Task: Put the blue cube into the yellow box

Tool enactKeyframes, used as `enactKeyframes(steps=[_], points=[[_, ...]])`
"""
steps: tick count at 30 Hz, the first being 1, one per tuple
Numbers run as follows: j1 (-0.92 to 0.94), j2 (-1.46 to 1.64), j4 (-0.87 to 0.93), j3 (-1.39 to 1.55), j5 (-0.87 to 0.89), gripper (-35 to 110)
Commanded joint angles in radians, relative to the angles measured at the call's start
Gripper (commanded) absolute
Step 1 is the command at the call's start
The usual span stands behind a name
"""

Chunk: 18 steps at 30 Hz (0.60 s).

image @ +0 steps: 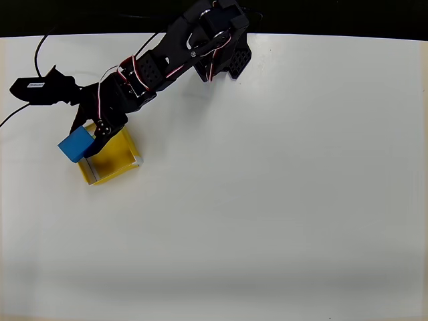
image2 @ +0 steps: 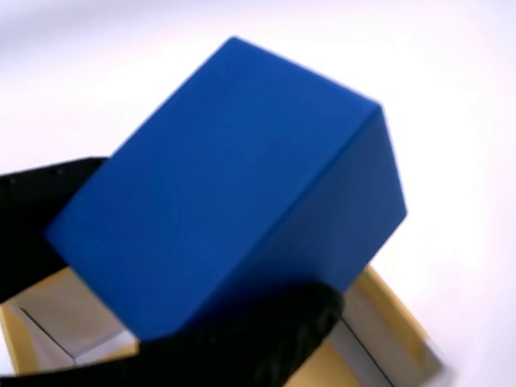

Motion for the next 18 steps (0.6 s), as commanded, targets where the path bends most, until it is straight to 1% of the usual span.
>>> enactKeyframes(steps=[1,9,18], points=[[-0.017,0.049,-0.038,-0.034,0.005,15],[-0.043,0.058,-0.044,0.054,0.014,15],[-0.046,-0.005,-0.101,0.081,0.043,14]])
